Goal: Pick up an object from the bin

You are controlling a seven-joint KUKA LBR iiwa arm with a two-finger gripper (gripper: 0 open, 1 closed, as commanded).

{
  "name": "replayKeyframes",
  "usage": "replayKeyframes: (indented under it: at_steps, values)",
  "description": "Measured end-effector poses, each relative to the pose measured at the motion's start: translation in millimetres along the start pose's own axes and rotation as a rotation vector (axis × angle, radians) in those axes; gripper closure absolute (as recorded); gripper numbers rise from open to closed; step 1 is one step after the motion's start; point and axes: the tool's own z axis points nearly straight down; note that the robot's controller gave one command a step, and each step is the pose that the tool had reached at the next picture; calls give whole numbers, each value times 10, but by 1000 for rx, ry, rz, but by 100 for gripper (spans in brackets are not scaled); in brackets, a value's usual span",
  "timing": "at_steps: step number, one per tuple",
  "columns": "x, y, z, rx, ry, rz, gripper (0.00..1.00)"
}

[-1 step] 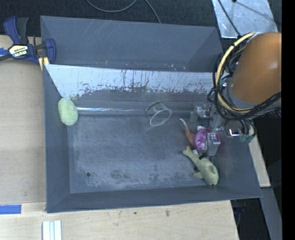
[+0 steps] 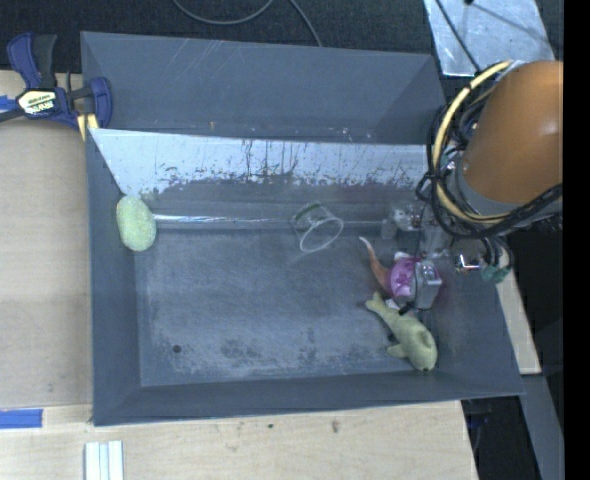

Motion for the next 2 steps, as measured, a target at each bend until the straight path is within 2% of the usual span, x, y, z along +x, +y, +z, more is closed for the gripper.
replayKeyframes:
  at_steps: [1,2]
  values:
    - [-222,-250,692,1,-5,44,0]
    - [-647,-505,843,0,2,216,0]
